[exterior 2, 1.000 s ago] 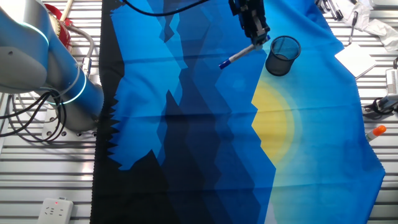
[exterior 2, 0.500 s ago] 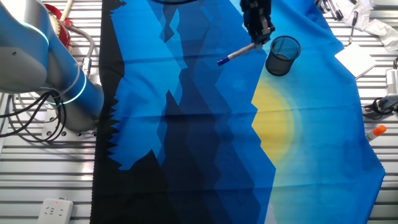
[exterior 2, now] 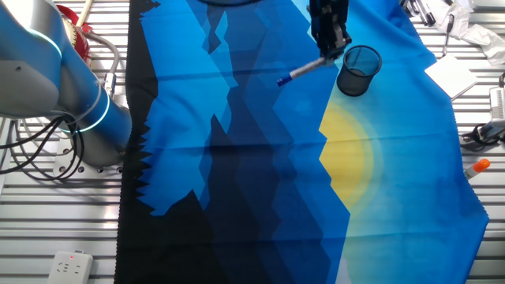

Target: Put the pen into the pen holder

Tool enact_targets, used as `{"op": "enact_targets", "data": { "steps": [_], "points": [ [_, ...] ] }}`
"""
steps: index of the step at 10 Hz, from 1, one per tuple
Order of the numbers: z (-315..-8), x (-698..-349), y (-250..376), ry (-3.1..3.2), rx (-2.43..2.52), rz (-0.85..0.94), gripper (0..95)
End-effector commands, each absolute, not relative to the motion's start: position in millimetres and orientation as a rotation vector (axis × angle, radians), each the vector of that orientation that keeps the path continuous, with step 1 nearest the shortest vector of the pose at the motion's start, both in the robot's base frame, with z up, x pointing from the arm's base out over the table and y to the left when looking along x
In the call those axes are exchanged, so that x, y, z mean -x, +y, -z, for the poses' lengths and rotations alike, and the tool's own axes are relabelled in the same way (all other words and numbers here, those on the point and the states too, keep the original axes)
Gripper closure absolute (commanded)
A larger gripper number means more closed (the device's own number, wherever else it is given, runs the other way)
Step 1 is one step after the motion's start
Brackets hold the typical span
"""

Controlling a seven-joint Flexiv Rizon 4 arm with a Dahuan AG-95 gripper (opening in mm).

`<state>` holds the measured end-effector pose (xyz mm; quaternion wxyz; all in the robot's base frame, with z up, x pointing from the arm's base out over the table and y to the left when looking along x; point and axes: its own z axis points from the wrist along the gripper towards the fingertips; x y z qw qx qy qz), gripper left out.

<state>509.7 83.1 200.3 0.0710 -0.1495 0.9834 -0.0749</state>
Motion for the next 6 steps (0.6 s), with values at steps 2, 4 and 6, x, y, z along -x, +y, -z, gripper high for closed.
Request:
{"op": "enact_targets", "data": {
  "steps": [2, 4, 6],
  "points": [
    [-199.5, -512.9, 82.9, 2.969, 0.452, 0.223, 95.0],
    [-201.7, -510.8, 85.2, 2.994, 0.453, 0.222, 95.0],
    [-205.4, -507.0, 88.8, 3.032, 0.437, 0.217, 95.0]
  ]
}}
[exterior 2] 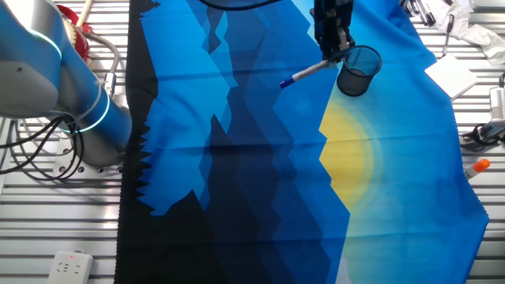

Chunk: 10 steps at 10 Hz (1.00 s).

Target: Put the pen into the pen holder

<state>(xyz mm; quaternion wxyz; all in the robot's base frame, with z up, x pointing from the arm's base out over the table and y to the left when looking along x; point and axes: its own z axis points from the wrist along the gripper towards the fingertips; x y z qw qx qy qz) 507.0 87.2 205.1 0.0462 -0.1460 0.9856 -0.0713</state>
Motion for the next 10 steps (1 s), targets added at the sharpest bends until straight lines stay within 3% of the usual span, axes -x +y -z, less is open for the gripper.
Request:
{"op": "enact_targets", "data": {
  "steps": [1, 3, 6, 10],
  "points": [
    [-207.7, -504.7, 90.9, 3.068, 0.419, 0.211, 95.0],
    [-215.9, -494.6, 98.9, 3.191, 0.316, 0.172, 95.0],
    [-228.7, -469.9, 113.1, 3.335, 0.054, -0.096, 95.0],
    [-237.3, -434.9, 127.3, 3.365, 0.006, -0.073, 95.0]
  ]
}}
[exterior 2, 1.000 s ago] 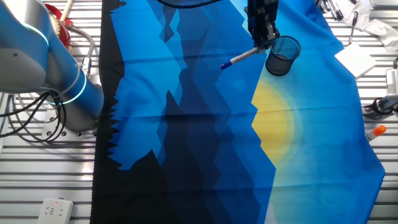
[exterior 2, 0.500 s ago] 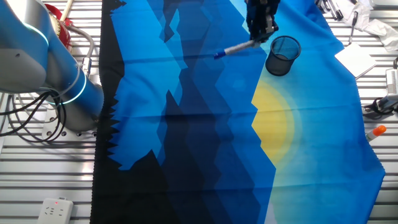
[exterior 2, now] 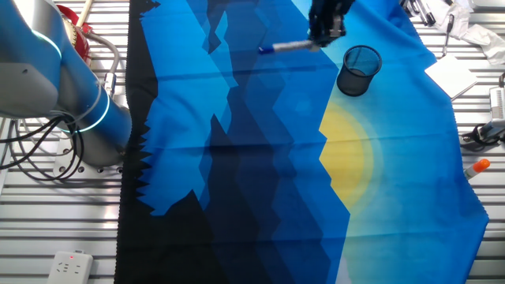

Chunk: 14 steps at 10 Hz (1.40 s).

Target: Put the pen into the pen holder

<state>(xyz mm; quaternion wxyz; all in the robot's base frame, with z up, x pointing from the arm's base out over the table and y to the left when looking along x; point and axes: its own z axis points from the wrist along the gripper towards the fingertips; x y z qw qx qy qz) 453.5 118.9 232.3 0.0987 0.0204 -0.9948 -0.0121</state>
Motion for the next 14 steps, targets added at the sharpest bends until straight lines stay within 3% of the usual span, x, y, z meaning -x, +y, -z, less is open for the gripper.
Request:
{"op": "enact_targets", "data": {
  "steps": [1, 9, 14],
  "points": [
    [-237.2, -435.1, 127.5, -2.916, -0.004, 0.063, 95.0],
    [-222.1, -483.3, 122.5, -2.920, -0.141, 0.069, 95.0],
    [-218.2, -489.2, 117.7, -2.926, -0.080, 0.051, 95.0]
  ]
}}
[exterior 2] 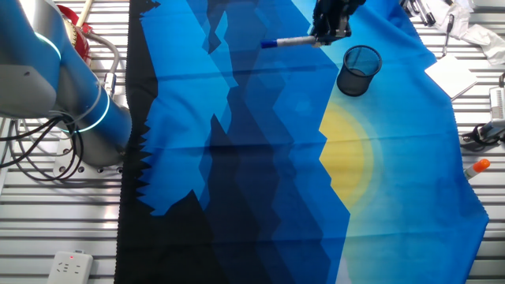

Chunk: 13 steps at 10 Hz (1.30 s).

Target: Put the pen into the pen holder

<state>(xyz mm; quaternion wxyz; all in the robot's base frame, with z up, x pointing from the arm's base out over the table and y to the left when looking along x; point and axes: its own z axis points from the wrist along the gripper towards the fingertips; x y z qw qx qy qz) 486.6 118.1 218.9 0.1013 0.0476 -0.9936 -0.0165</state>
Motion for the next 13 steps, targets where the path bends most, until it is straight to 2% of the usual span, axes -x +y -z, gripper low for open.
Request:
{"op": "enact_targets", "data": {
  "steps": [1, 7, 9, 13],
  "points": [
    [-216.7, -491.2, 115.3, -2.924, -0.037, 0.046, 95.0],
    [-208.0, -478.7, 38.8, -2.923, 0.043, 0.035, 95.0],
    [-204.8, -476.2, 30.9, -2.924, 0.047, 0.036, 95.0],
    [-208.1, -493.3, 45.8, -2.916, 0.104, 0.067, 95.0]
  ]
}}
